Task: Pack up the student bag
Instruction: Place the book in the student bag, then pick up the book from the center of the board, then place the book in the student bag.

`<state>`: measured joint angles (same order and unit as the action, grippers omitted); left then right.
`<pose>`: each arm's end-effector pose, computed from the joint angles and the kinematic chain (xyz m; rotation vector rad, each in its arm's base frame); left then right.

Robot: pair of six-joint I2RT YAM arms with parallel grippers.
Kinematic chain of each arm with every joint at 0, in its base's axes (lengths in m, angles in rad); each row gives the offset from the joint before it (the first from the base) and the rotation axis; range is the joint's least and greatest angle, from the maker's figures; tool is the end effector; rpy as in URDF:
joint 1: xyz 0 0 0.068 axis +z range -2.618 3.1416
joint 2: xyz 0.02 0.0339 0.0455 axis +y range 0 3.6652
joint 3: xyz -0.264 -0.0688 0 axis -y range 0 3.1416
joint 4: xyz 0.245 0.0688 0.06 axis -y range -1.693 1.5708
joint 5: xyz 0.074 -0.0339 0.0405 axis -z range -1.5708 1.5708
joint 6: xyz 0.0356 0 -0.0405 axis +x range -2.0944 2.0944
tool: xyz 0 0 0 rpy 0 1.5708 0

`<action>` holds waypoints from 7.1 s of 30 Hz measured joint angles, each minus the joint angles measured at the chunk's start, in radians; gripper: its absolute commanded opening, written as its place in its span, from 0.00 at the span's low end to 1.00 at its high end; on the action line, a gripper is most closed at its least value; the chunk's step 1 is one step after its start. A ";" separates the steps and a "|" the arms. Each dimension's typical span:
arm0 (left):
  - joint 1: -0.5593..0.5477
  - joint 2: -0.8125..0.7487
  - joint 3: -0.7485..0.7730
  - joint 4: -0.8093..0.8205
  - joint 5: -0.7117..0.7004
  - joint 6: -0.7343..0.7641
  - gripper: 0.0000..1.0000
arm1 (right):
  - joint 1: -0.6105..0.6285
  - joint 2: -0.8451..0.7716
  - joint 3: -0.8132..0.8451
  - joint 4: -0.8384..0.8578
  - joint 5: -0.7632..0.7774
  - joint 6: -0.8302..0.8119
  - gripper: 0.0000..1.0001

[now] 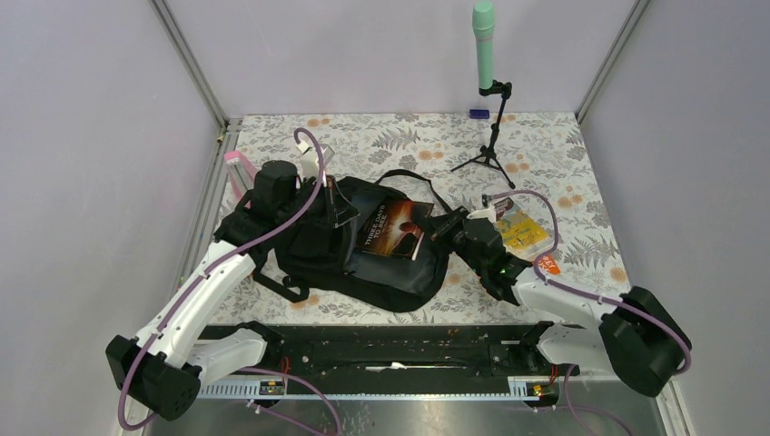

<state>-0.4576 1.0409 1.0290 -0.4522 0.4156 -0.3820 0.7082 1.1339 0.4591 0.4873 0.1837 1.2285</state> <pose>0.1978 -0.1134 0.3507 0.3540 2.0960 -0.9365 0.1897 0.1539 0.2262 0.6367 1.8215 1.2124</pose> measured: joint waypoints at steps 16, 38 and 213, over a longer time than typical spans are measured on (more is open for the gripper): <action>0.002 0.003 -0.005 0.019 0.014 0.000 0.00 | 0.150 0.461 0.128 0.341 0.122 0.074 0.00; 0.002 0.002 -0.008 0.020 0.013 0.000 0.00 | 0.170 0.224 0.141 -0.127 0.311 -0.238 0.00; 0.005 -0.030 0.023 -0.084 -0.150 0.069 0.00 | -0.682 -0.567 0.177 -0.698 -0.542 -0.617 0.00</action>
<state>-0.4526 1.0111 1.0515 -0.5365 0.2661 -0.3130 0.0265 0.5671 0.6365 -0.2111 -0.3588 0.6113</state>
